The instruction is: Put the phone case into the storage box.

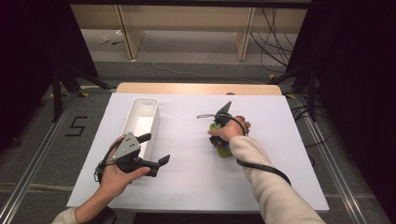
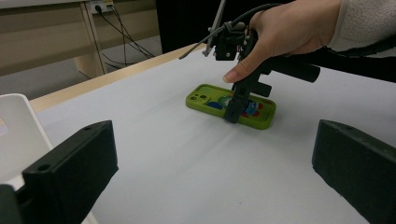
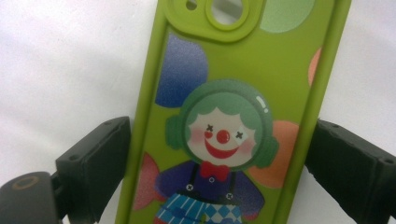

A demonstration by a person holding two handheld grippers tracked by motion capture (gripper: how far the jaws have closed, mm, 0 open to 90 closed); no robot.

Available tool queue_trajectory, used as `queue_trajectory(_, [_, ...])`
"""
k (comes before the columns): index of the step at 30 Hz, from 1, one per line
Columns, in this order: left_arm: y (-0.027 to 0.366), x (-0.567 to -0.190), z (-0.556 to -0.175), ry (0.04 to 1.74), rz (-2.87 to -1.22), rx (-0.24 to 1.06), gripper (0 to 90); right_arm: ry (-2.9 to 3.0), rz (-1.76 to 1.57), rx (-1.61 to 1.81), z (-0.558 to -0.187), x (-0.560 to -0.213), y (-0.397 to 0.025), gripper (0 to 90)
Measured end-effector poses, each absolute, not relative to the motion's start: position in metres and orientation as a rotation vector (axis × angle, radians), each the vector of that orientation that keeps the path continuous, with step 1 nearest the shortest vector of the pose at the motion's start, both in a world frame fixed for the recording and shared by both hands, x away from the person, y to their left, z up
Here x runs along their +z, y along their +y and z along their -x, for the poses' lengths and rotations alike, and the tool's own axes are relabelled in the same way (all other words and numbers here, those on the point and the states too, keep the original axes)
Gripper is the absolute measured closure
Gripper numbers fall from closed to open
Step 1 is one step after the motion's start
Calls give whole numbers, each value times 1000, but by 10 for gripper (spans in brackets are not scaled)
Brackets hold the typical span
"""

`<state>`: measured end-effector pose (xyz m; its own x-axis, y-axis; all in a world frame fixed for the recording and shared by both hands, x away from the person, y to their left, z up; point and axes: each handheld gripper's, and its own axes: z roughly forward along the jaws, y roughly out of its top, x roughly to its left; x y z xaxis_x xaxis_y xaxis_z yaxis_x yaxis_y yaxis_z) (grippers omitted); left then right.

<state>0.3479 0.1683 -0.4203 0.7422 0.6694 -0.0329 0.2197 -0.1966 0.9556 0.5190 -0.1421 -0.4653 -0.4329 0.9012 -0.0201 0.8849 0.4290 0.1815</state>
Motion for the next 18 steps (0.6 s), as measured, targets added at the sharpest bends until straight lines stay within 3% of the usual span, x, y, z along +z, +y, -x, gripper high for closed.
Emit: queue_trajectory(18, [169, -420, -348, 702, -1757, 477, 0, 2579, -1626, 167, -524, -465, -140, 105])
